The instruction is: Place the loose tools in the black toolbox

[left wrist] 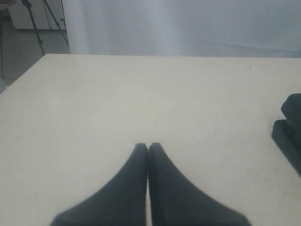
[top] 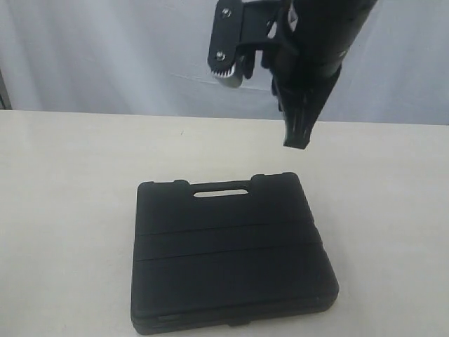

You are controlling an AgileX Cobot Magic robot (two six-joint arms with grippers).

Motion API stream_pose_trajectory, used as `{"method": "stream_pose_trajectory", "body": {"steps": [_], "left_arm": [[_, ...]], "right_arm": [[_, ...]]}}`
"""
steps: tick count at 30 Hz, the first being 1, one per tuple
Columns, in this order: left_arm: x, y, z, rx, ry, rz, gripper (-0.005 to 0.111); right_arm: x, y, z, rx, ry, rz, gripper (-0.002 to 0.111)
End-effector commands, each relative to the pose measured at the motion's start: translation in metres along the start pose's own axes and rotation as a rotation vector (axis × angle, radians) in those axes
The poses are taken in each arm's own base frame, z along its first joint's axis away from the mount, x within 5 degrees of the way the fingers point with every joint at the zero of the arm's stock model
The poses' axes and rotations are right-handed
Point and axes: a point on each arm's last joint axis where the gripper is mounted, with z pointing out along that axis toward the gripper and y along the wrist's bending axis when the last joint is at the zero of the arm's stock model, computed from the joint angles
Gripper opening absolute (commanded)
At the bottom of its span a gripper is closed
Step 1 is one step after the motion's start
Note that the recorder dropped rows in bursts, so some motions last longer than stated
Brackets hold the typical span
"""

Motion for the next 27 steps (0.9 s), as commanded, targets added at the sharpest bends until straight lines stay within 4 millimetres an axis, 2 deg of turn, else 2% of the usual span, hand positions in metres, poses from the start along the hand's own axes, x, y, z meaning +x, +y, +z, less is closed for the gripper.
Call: {"method": "stream_pose_trajectory", "body": {"steps": [1,4,7,10,13,17,22,27], "left_arm": [[0.000,0.000,0.000,0.005,-0.004,-0.005,0.000],[0.000,0.000,0.000,0.005,-0.004,-0.005,0.000],[0.000,0.000,0.000,0.005,-0.004,-0.005,0.000],[0.000,0.000,0.000,0.005,-0.004,-0.005,0.000],[0.000,0.000,0.000,0.005,-0.004,-0.005,0.000],[0.000,0.000,0.000,0.005,-0.004,-0.005,0.000],[0.000,0.000,0.000,0.005,-0.004,-0.005,0.000],[0.000,0.000,0.000,0.005,-0.004,-0.005,0.000]], "right_arm": [[0.019,-0.003,-0.041,0.061,-0.042,0.135,-0.001],[0.033,0.002,-0.064,0.126,-0.055,0.190,-0.001],[0.046,0.014,-0.083,0.196,-0.057,0.219,-0.001],[0.060,0.029,-0.094,0.226,-0.058,0.212,-0.001],[0.078,0.040,-0.096,0.230,-0.042,0.204,-0.001],[0.098,0.043,-0.090,0.234,0.010,0.233,-0.001],[0.128,0.041,-0.094,0.186,0.007,0.390,-0.001],[0.151,0.046,-0.103,0.079,-0.075,0.593,-0.001]]}}
